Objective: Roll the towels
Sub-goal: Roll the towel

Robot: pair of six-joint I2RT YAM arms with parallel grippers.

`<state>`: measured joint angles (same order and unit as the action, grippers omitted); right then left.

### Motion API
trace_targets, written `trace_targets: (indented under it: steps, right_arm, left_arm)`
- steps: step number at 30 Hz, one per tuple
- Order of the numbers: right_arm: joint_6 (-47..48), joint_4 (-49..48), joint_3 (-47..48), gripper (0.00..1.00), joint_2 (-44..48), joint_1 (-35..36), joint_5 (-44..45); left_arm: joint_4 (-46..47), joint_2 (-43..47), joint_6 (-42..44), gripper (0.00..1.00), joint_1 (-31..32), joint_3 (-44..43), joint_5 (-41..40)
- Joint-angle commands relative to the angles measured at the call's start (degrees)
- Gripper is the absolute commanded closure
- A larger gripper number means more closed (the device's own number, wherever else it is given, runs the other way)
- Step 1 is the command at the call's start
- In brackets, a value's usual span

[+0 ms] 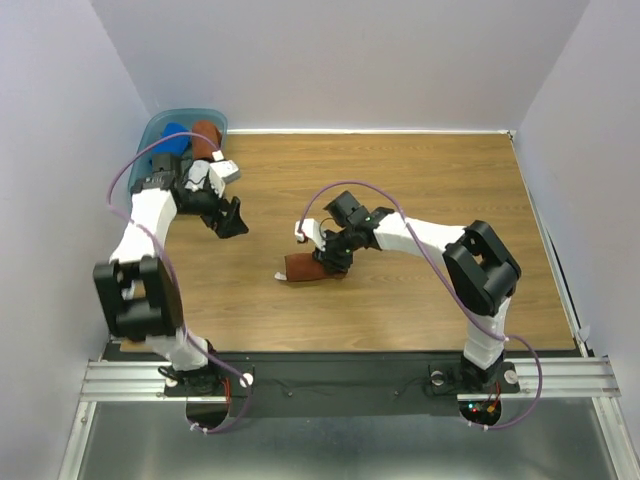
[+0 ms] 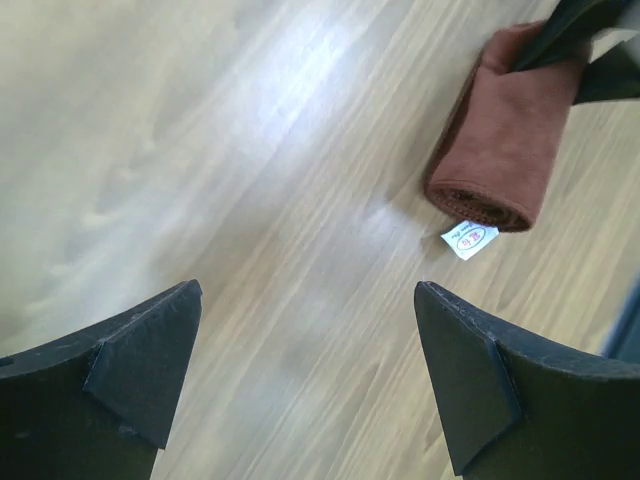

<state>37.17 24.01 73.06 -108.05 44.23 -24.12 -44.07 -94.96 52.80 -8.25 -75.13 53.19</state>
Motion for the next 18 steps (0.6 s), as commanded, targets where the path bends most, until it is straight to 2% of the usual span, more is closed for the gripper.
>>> trace_targets:
  steps: [1, 4, 5, 8, 9, 11, 12, 14, 18]
  right_arm:
    - [-2.27, 15.0, 3.66, 0.99, -9.71, -2.65, -10.24]
    - [-2.62, 17.2, 6.39, 0.99, -13.13, -4.49, -13.66]
    - [-2.54, 18.86, 8.31, 0.99, -13.85, -4.85, -14.46]
    - [-2.01, 20.98, 10.43, 0.99, -15.61, -6.08, -16.57]
    - [-1.84, 22.03, 11.4, 0.99, -16.4, -6.34, -17.18]
    - [-1.22, 23.27, 12.19, 0.99, -17.1, -6.7, -17.89]
    - [-1.05, 24.32, 12.89, 0.99, -17.63, -6.87, -18.15]
    - [-0.52, 25.81, 13.6, 0.99, -18.51, -7.05, -19.12]
    - [0.36, 28.72, 16.15, 0.99, -21.23, -7.05, -21.23]
  left_arm:
    - [8.82, 16.09, -0.68, 0.01, 5.08, 8.32, -6.66]
    - [11.45, 25.76, 5.02, 0.01, 8.59, 16.75, -11.42]
    - [14.16, 30.66, 6.25, 0.01, 13.48, 21.82, -15.01]
    - [20.05, 37.02, 8.82, 0.01, 20.44, 29.05, -22.39]
    - [21.39, 39.56, 8.82, 0.01, 25.78, 32.38, -24.52]
    - [24.46, 40.81, 9.34, 0.01, 30.46, 34.78, -30.04]
    - [25.52, 41.16, 9.43, 0.01, 35.19, 36.27, -31.47]
    - [28.76, 40.99, 9.69, 0.03, 39.08, 37.42, -34.19]
    - [34.92, 36.87, 9.34, 0.06, 48.74, 38.22, -38.33]
